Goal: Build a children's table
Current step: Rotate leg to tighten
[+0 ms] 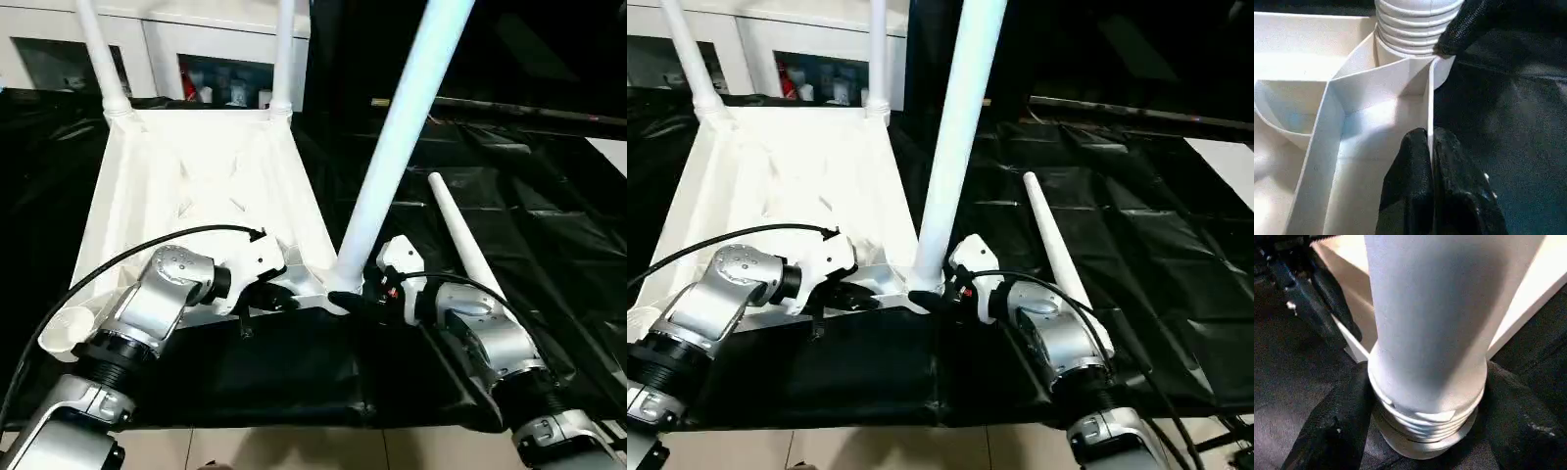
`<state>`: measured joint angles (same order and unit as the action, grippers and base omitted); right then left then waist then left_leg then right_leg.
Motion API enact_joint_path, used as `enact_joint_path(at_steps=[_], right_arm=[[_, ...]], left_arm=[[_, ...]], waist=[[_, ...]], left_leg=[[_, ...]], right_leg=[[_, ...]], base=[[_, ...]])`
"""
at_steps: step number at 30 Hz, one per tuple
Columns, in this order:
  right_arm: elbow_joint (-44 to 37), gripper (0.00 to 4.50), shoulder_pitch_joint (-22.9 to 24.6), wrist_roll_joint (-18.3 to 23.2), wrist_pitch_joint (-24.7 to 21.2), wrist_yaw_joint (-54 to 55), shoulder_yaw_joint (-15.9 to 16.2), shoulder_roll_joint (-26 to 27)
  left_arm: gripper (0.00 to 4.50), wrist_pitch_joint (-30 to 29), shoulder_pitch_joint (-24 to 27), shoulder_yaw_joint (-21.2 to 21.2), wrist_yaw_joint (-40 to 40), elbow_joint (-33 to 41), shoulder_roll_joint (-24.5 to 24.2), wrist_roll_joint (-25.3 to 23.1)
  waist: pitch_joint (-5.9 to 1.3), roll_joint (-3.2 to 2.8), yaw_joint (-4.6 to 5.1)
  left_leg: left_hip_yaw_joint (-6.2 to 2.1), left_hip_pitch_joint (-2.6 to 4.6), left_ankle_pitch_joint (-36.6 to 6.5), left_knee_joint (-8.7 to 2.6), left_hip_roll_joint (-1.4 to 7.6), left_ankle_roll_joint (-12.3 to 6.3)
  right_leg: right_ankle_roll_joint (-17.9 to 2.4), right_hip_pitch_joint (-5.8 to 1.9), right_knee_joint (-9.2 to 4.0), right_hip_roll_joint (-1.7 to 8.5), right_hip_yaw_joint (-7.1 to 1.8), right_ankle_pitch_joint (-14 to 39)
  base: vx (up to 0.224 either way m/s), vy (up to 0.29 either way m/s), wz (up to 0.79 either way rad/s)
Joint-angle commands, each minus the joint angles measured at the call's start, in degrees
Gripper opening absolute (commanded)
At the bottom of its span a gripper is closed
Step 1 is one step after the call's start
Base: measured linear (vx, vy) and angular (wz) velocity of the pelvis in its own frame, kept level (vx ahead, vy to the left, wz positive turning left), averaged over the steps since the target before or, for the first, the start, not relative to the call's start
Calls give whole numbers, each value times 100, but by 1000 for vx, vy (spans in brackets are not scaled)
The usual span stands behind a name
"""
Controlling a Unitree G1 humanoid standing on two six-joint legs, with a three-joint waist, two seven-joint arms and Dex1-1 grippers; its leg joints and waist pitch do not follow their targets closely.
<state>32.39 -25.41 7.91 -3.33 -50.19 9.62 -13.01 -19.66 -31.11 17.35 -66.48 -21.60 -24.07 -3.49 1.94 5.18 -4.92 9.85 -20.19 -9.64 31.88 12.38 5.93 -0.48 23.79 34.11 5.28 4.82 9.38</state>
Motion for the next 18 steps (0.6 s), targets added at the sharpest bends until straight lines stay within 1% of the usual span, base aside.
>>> enact_joint_path(at_steps=[1, 2, 3, 4, 5, 6, 7, 8, 9, 10, 11, 13, 14, 15, 16, 18], right_arm=[[364, 276, -277, 101, -33, 1010, -440, 267], [437, 275, -295, 95, -25, 1203, -495, 337], [636, 275, -347, 89, -10, 1734, -652, 526], [730, 275, -374, 95, -10, 1992, -732, 616], [886, 274, -422, 118, -18, 2426, -869, 763], [983, 274, -454, 137, -17, 2696, -954, 851], [1164, 274, -527, 188, -18, 3124, -1103, 1021], [1282, 274, -577, 204, -13, 3401, -1191, 1128], [1324, 274, -594, 209, -11, 3499, -1222, 1166], [1463, 274, -658, 216, -14, 3822, -1304, 1298], [1594, 274, -725, 195, 42, 4041, -1348, 1413], [1704, 274, -801, 130, 182, 4159, -1317, 1554], [1773, 274, -865, 103, 324, 4088, -1281, 1672], [1763, 274, -883, 93, 366, 3975, -1243, 1695], [1768, 309, -900, 89, 391, 3913, -1225, 1702], [1658, 344, -920, 14, 446, 3656, -1111, 1613]], left_arm=[[0, -87, -9, 165, 351, -317, 521, 82], [0, -103, -55, 143, 516, -407, 599, 37], [0, -160, -186, 73, 971, -654, 818, -73], [0, -195, -249, 36, 1184, -768, 926, -113], [0, -253, -347, -28, 1514, -941, 1102, -158], [0, -292, -406, -68, 1714, -1041, 1210, -178], [0, -360, -504, -114, 2034, -1199, 1396, -218], [0, -389, -561, -141, 2221, -1294, 1510, -244], [0, -399, -582, -150, 2286, -1328, 1551, -253], [0, -431, -640, -156, 2467, -1418, 1681, -290], [0, -436, -692, -160, 2608, -1508, 1791, -339], [0, -424, -732, -140, 2675, -1561, 1922, -366], [0, -407, -755, -118, 2676, -1593, 2016, -382], [0, -381, -759, -101, 2648, -1598, 2026, -387], [0, -360, -769, -91, 2645, -1619, 2030, -391], [0, -236, -751, -42, 2555, -1612, 1933, -398]], waist=[[-259, -16, 13], [-253, -10, 21], [-253, -22, 29], [-245, -16, 42], [-258, -2, 47], [-269, -9, 42], [-274, -41, 38], [-282, -24, 44], [-292, -38, 46], [-303, -29, 40], [-305, -67, 41], [-312, -44, 34], [-311, -48, 25], [-311, -76, 19], [-309, -63, 13], [-301, -61, 12]], left_leg=[[39, -16, -1443, -349, 73, -73], [28, -1, -1555, -356, 67, 1], [20, -11, -1587, -355, 58, 42], [21, 11, -1675, -349, 48, 91], [13, 28, -1724, -336, 44, 108], [3, 18, -1685, -336, 46, 118], [3, 12, -1632, -339, 45, 110], [11, 22, -1649, -329, 42, 82], [12, 8, -1636, -329, 41, 70], [10, -4, -1538, -331, 43, 55], [18, -5, -1483, -331, 42, 50], [28, -9, -1450, -325, 32, 24], [33, -10, -1437, -325, 32, 2], [31, -7, -1444, -327, 32, -5], [32, -12, -1466, -327, 32, -33], [31, -12, -1528, -334, 33, -63]], right_leg=[[-870, -291, -402, 251, -254, 1732], [-773, -284, -434, 258, -246, 2077], [-728, -285, -436, 269, -249, 2215], [-599, -256, -487, 272, -248, 2550], [-519, -243, -506, 286, -245, 2726], [-495, -255, -494, 294, -245, 2703], [-472, -245, -489, 280, -249, 2590], [-474, -234, -485, 263, -245, 2461], [-504, -243, -467, 262, -249, 2354], [-540, -262, -445, 251, -247, 2118], [-594, -253, -423, 247, -258, 1891], [-633, -269, -414, 234, -253, 1702], [-656, -269, -409, 235, -254, 1621], [-670, -274, -402, 235, -256, 1579], [-674, -283, -407, 232, -253, 1560], [-677, -285, -418, 230, -251, 1615]], base=[[0, 0, 0], [0, 0, 0], [0, 0, 0], [0, 0, 0], [0, 0, 0], [0, 0, 0], [0, 0, 0], [0, 0, 0], [0, 0, 0], [0, 0, 0], [0, 0, 0], [0, 0, 0], [0, 0, 0], [0, 0, 0], [0, 0, 0], [0, 0, 0]])
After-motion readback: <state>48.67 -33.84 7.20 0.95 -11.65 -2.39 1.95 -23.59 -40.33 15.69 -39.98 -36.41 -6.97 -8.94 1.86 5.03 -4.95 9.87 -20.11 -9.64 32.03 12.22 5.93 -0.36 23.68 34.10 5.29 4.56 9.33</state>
